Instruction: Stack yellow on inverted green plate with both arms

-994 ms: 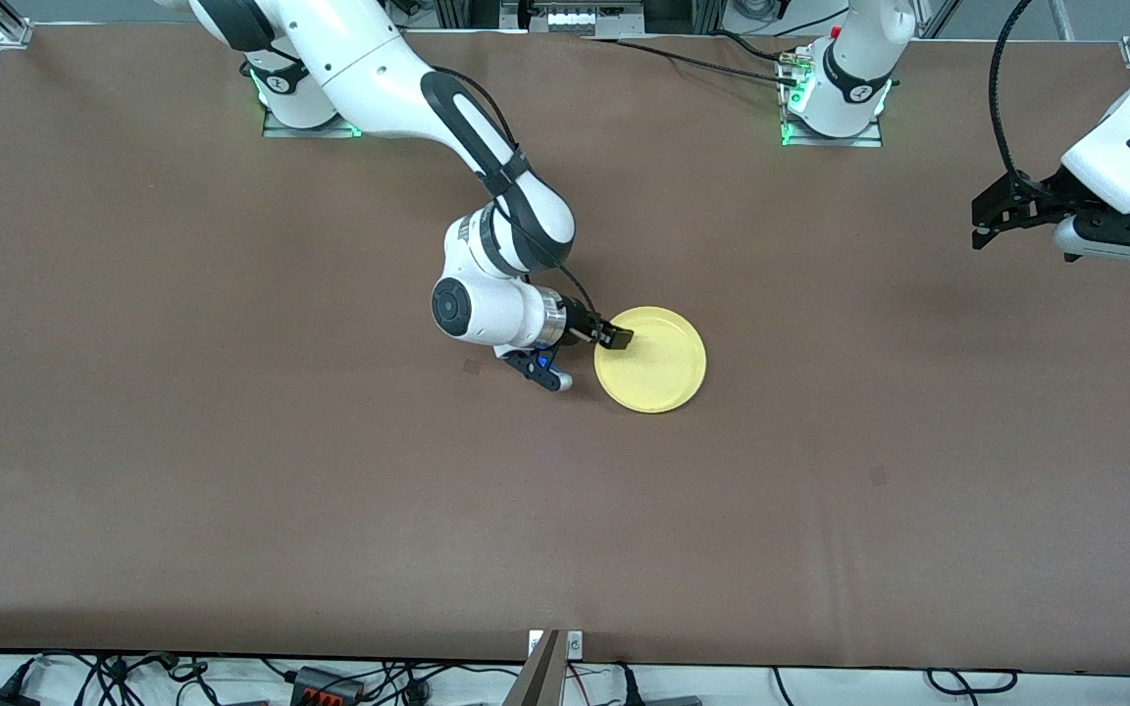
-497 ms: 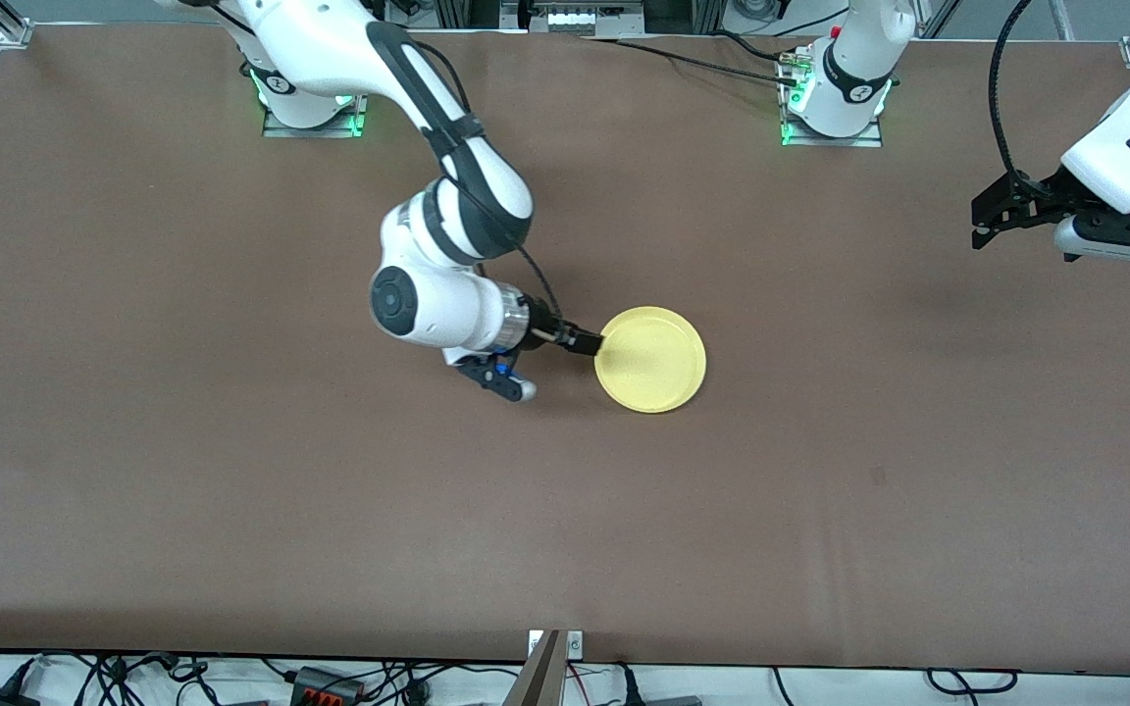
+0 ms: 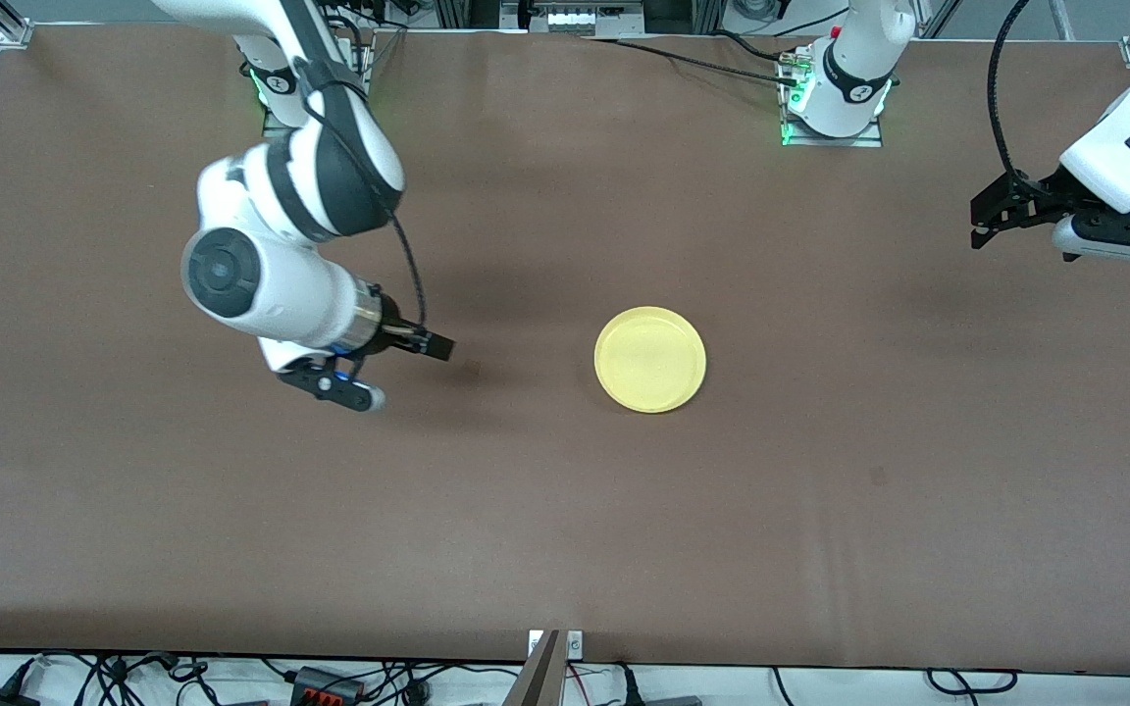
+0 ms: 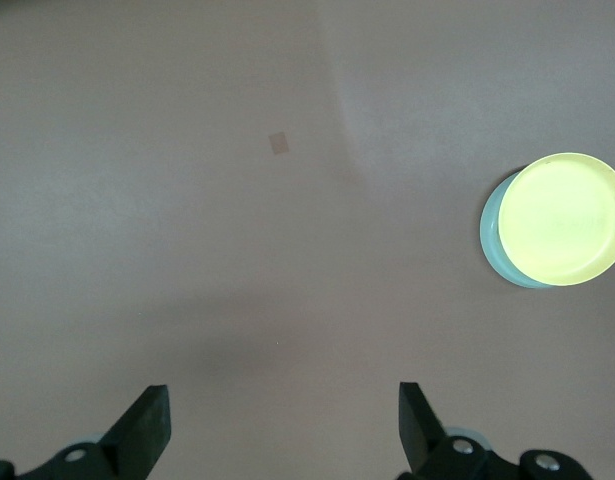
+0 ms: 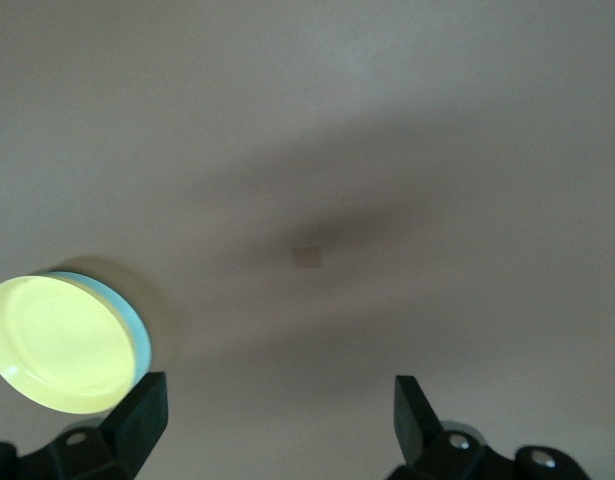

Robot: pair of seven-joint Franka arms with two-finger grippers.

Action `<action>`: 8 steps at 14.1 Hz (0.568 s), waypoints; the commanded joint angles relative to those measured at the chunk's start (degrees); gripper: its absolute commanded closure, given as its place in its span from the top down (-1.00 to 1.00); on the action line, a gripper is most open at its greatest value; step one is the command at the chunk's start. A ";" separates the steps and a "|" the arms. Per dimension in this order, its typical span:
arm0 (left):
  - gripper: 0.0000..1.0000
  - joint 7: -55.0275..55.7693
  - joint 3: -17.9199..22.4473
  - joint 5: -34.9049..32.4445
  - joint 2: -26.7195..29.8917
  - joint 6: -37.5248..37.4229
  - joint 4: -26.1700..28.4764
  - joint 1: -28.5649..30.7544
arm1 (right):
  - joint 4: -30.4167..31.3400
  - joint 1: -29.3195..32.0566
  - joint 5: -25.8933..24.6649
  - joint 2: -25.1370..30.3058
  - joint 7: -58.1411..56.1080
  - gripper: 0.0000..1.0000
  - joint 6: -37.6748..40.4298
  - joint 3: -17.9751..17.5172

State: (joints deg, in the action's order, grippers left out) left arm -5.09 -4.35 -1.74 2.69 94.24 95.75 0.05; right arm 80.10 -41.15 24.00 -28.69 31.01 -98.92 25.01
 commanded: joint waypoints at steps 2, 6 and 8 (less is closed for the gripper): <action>1.00 -0.62 -0.39 0.86 -0.41 -1.08 -1.44 0.48 | -0.38 3.01 -1.14 2.23 -11.12 1.00 3.82 3.45; 1.00 -0.62 -0.39 0.86 -0.41 -1.17 -1.44 0.48 | -2.49 3.27 -2.98 2.41 -11.58 1.00 4.44 7.77; 1.00 -0.62 -0.39 0.86 -0.41 -1.08 -1.44 0.48 | -3.11 4.15 -5.00 2.84 -12.63 1.00 3.91 7.42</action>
State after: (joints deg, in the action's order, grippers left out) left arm -5.09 -4.41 -1.74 2.69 94.24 95.73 0.05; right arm 78.16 -37.59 21.37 -26.43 19.47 -95.71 32.91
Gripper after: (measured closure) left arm 0.000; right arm 0.000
